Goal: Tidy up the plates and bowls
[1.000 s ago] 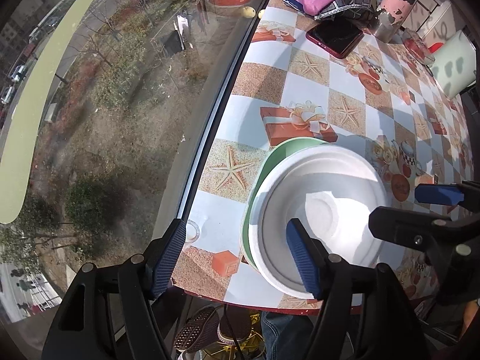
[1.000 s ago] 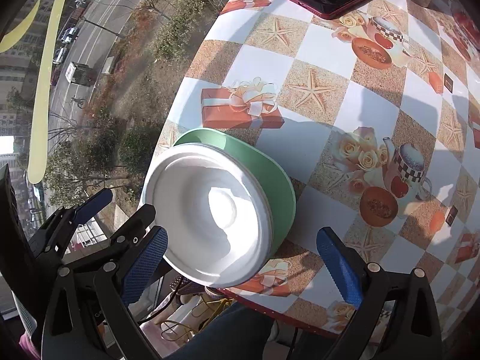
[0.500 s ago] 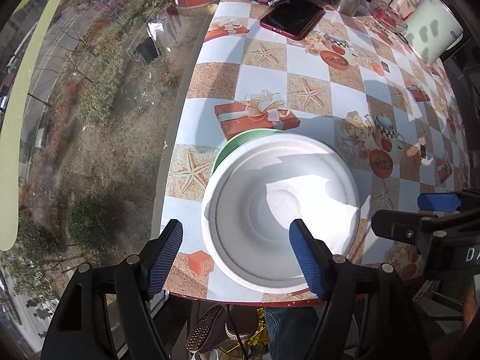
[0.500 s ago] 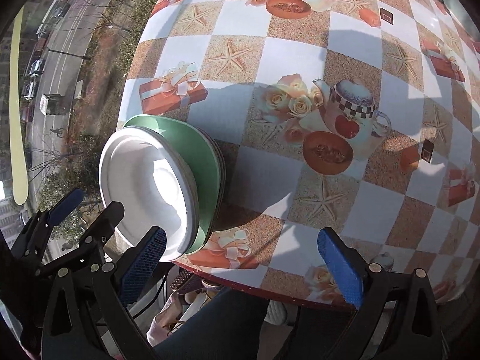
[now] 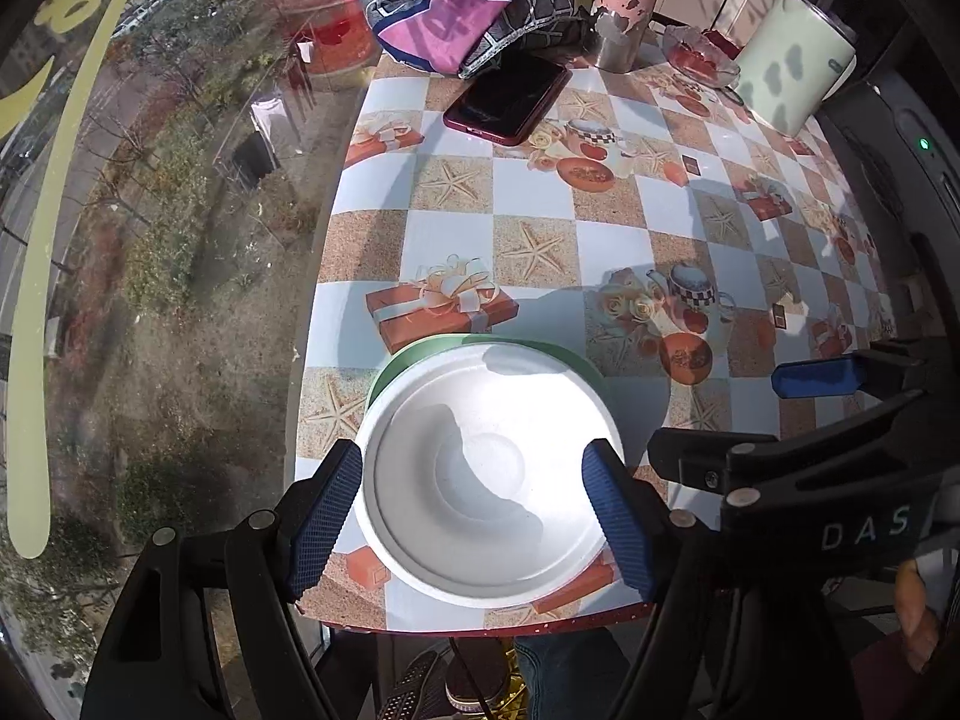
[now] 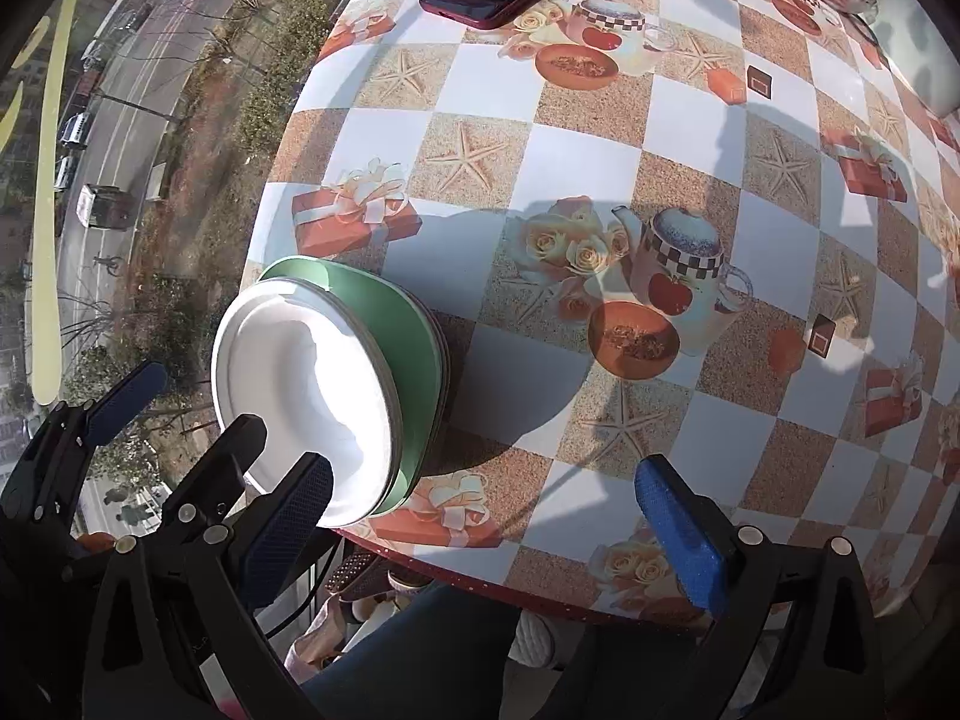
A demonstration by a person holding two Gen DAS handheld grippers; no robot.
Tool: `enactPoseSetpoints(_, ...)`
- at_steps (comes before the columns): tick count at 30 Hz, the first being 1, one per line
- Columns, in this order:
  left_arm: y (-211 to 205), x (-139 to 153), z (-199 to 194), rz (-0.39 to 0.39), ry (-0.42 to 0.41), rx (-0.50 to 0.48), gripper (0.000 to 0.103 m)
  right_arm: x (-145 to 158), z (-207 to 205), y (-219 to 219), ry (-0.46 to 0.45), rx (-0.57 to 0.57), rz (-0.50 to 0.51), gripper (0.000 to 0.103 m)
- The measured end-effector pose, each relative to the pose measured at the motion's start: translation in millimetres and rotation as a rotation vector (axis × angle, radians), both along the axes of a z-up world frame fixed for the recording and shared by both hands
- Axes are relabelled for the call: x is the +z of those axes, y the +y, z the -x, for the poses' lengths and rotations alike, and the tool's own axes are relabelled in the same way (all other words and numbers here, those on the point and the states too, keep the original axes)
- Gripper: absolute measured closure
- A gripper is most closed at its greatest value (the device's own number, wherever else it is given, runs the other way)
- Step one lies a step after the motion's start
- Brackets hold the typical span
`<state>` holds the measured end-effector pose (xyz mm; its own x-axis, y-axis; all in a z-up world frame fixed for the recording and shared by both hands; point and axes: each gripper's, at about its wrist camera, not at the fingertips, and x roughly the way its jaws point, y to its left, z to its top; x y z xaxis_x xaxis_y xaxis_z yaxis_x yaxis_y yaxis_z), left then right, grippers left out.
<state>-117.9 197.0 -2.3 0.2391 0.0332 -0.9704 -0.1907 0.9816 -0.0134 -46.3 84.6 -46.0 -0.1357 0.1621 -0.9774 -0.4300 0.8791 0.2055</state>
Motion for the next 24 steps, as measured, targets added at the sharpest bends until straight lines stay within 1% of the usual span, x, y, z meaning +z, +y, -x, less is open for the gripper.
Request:
enactPoseSetpoints(3,-4.1,4.7,0.3,-0.017,-0.004,-0.031,0.015,6.6,-1.0,3.4,-0.029,0.014,0.0,0.002)
enactPoseSetpoints(7,-9.2,13.1,2.4,-0.034,-0.032,-0.056,0.015,18.6,-2.5,3.9,-0.084,0.02,-0.01,0.002)
enactPoseSetpoints(11,-8.1,19.8,4.8,-0.074,-0.053,-0.034,0.015,27.1,-2.4,6.7,-0.127,0.031,-0.015,0.002)
enactPoseSetpoints(14,-7.1,19.5,5.8,-0.11,-0.044,-0.018,0.015,27.8,0.4,10.0,-0.134,0.047,-0.012,0.002)
enactPoseSetpoints(24,-0.7,16.7,12.4,-0.109,-0.012,0.024,0.015,27.6,7.7,22.1,-0.131,0.111,-0.006,0.002)
